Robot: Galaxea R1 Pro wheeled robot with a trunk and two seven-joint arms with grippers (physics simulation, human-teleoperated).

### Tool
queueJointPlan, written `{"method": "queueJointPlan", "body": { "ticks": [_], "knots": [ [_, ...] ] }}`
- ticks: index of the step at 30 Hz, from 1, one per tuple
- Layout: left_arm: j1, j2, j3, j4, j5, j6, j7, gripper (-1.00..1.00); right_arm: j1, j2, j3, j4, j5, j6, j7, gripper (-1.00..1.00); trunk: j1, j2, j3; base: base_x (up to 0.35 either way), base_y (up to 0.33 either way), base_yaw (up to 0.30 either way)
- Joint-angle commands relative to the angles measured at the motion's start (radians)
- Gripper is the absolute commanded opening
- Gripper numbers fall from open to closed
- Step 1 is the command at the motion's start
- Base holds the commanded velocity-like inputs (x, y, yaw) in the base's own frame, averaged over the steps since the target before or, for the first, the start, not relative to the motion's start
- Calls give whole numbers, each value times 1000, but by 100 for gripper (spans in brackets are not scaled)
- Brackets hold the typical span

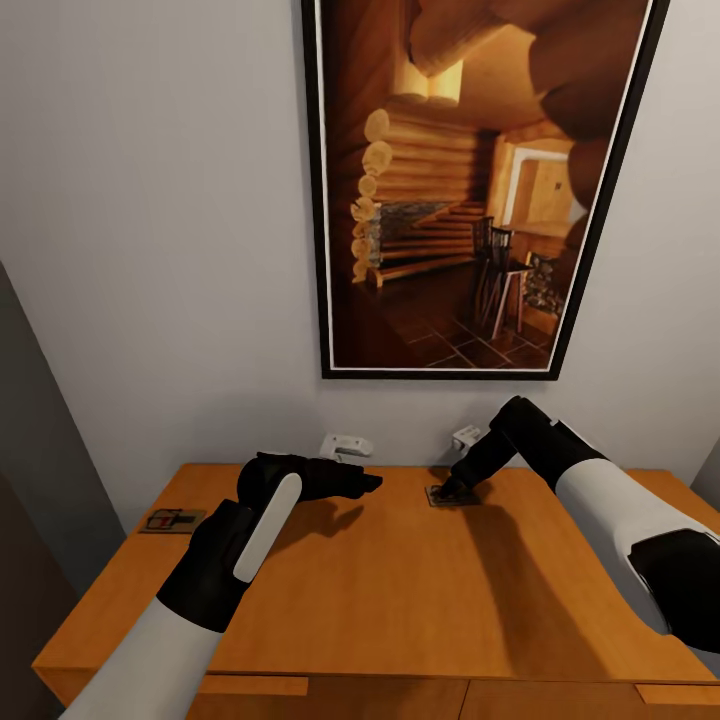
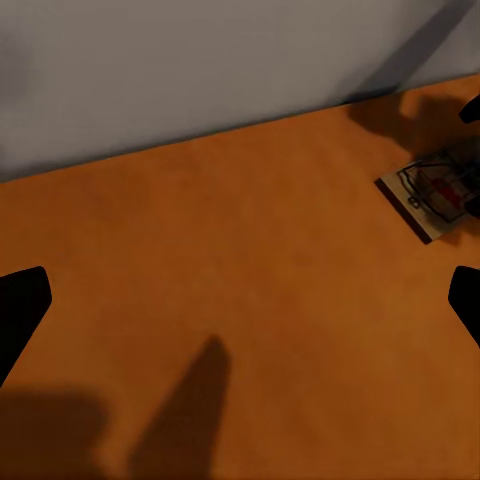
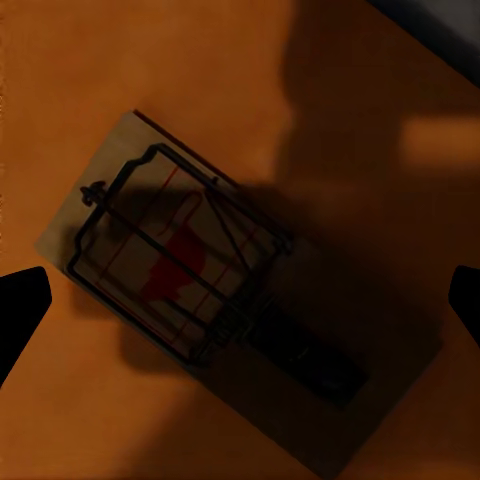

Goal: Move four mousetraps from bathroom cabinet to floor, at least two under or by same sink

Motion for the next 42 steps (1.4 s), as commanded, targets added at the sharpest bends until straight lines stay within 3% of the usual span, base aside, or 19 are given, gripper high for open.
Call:
{"method": "queueJointPlan", "body": {
  "ticks": [1, 10, 42],
  "knots": [
    [-1, 0, 0, -1, 8, 4, 7, 100, -1, -1, 3, -2, 8, 4, 8, 100, 0, -1, -1, 0, 0, 0],
    [-1, 1, 0, -1, 6, 3, 7, 100, -1, 0, 3, -2, 8, 4, 8, 100, 31, -57, -26, 0, 0, 0],
    [-1, 1, 0, -1, 6, 3, 7, 100, -1, 8, 3, -1, 8, -8, 8, 100, 31, -57, -26, 0, 0, 0]
  ]
}}
